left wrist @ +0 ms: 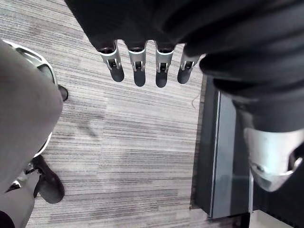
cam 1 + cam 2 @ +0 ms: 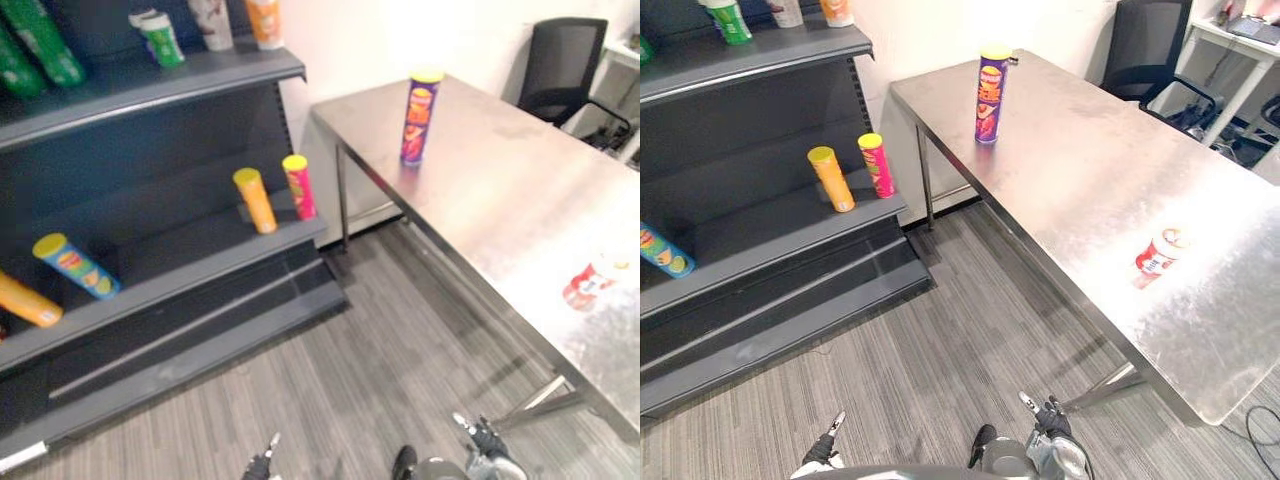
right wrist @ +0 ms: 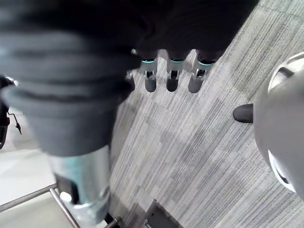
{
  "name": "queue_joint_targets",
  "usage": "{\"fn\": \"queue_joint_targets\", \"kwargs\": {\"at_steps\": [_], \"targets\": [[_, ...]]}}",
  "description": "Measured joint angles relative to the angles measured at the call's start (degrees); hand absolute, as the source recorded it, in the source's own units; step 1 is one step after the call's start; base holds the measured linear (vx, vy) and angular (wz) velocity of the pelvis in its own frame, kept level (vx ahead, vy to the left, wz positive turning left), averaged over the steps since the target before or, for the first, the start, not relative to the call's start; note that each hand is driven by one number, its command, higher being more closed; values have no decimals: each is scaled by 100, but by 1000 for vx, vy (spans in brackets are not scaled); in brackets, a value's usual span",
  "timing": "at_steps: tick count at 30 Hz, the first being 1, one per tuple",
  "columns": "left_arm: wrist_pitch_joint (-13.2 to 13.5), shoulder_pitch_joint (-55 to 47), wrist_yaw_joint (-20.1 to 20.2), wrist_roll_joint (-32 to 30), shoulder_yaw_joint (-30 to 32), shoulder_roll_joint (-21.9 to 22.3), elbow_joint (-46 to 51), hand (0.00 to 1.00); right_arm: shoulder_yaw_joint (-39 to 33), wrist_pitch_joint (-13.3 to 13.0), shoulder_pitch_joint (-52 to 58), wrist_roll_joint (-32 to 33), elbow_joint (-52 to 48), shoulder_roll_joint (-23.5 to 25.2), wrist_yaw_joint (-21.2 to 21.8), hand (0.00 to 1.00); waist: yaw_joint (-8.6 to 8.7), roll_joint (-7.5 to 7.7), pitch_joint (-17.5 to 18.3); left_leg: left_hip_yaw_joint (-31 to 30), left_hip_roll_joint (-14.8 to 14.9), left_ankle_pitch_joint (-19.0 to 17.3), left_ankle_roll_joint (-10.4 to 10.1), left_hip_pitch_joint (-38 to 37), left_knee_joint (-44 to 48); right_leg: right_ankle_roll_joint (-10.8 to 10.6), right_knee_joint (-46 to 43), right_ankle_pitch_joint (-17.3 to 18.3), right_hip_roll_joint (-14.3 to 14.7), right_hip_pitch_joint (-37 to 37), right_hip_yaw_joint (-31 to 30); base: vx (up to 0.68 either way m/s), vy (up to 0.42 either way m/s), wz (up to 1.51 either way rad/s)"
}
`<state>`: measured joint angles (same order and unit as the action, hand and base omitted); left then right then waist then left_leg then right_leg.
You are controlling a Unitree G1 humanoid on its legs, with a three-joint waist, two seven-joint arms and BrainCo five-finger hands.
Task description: Put the gum and the chips on the shelf.
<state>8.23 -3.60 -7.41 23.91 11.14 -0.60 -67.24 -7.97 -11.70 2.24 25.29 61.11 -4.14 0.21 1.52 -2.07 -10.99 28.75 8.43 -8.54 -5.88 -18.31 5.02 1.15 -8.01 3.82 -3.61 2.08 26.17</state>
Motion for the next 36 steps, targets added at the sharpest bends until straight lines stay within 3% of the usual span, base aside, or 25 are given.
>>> {"fn": "queue_joint_targets", "kwargs": {"at_steps": [4,6,8,9,10,11,12,14,16,19,20,21,22,23,25,27,29,32,33,34,35,36], "targets": [[1,16,-7,10,3,-85,53,0,-9,-5,26,71,3,19,-11,0,4,101,-39,381,174,-13,-22,358,1172,90,-80,113,-63,80,-198,20,-11,-52],[0,11,-6,28,1,-49,132,0,-7,-8,94,199,3,-37,-18,0,27,5,-39,383,741,62,-80,878,2902,156,-148,202,101,23,-433,120,-50,-86],[6,-7,-7,112,59,40,153,0,11,-10,133,223,3,-128,-46,0,31,-122,-69,336,1135,468,-78,1068,3895,231,-314,322,383,-28,-850,193,5,-124],[12,-35,-4,269,83,53,165,0,13,-20,140,224,4,-147,-71,0,-12,-125,-61,165,1232,903,-73,1293,4409,316,-376,357,438,-41,-1307,221,70,-146],[11,-33,9,290,140,51,159,0,1,-21,123,225,4,-152,-92,0,-19,-111,-68,52,1185,685,-88,1363,4548,347,-405,354,458,-35,-1517,214,109,-165],[-3,-25,31,293,260,50,150,0,-50,-26,120,226,12,-157,-110,0,8,-77,-87,-67,1033,19,-15,1518,4614,356,-393,352,457,-67,-1901,238,127,-147],[3,-25,37,332,270,31,170,0,-171,-29,162,224,55,-182,-121,0,14,-18,-112,-151,884,-365,30,1655,4465,350,-345,349,425,-183,-2207,194,96,-134],[27,-71,65,478,273,11,239,0,-301,-26,342,225,81,-185,-161,0,5,45,-120,-385,752,-601,101,1871,3921,300,-272,376,367,-392,-2589,188,146,-112],[47,-77,113,500,268,-12,259,0,-370,-23,416,225,122,-172,-223,0,5,81,-117,-1012,558,-613,72,2055,2922,148,-257,471,300,-474,-2962,175,252,-115],[45,-67,117,495,271,-16,276,0,-518,-23,459,222,190,-177,-228,0,28,80,-116,-2512,223,-352,-30,2168,1157,-49,-257,589,151,-473,-3438,169,333,-109],[43,-71,119,495,273,-9,267,0,-518,-22,517,222,205,-181,-228,0,41,58,-104,-2858,187,-265,-87,2179,772,-179,-267,658,101,-466,-3582,225,478,-103],[43,-75,116,498,275,43,204,0,-520,-23,586,221,208,-202,-223,0,51,-64,-33,-3034,225,-277,-131,2147,440,-358,-320,746,113,-426,-3667,198,428,-93],[43,-71,113,522,300,45,160,0,-524,-11,575,222,245,-219,-224,0,45,-145,1,-3048,222,22,-314,2104,465,-458,-362,776,115,-443,-3761,232,451,-100],[47,-101,105,508,320,-20,153,0,-511,33,612,220,271,-114,-208,0,16,-23,53,-2758,81,155,-247,2043,542,-522,-395,761,-71,-452,-3885,213,364,-94],[36,-137,80,435,307,-186,104,0,-522,55,638,223,272,138,-216,0,17,262,227,-2300,-206,24,-65,1755,393,-531,-413,714,-442,-447,-3837,311,429,-94],[38,-126,50,360,250,-223,33,0,-510,51,585,221,269,167,-223,0,18,319,295,-1940,-380,-72,56,1531,225,-653,-326,584,-623,-409,-3929,248,317,-91],[36,-106,2,267,202,-213,-80,0,-490,34,504,220,270,146,-238,0,8,302,415,-1562,-453,-120,147,1383,165,-670,-242,427,-675,-282,-4014,254,267,-103],[42,-89,-32,245,-213,-188,-178,0,-312,-73,350,192,272,103,-283,0,30,94,517,-1225,-421,-112,185,1361,621,-682,-90,-167,-641,-181,-3949,214,132,-91],[50,-78,-33,245,-227,-190,-178,0,-282,-90,344,170,269,103,-293,0,15,95,516,-1222,-419,-112,184,1446,940,-669,-90,-253,-687,-203,-3906,140,81,-76],[56,-57,-27,237,-239,-219,-180,0,-268,-108,327,160,281,156,-322,0,-22,224,466,-1307,-462,-273,200,1588,1003,-684,-56,-310,-882,-271,-3885,-32,53,-40],[54,-57,-31,230,-339,-119,-234,0,-327,-147,379,167,286,45,-381,0,49,-36,598,-1501,-521,221,386,1306,-82,-790,121,-342,-837,-419,-3629,-45,51,-33],[49,-61,-30,229,-420,-100,-250,0,-288,-127,362,164,289,14,-391,0,35,-26,611,-1483,-566,225,380,1244,-148,-831,142,-322,-895,-456,-3536,8,47,-16]]}}
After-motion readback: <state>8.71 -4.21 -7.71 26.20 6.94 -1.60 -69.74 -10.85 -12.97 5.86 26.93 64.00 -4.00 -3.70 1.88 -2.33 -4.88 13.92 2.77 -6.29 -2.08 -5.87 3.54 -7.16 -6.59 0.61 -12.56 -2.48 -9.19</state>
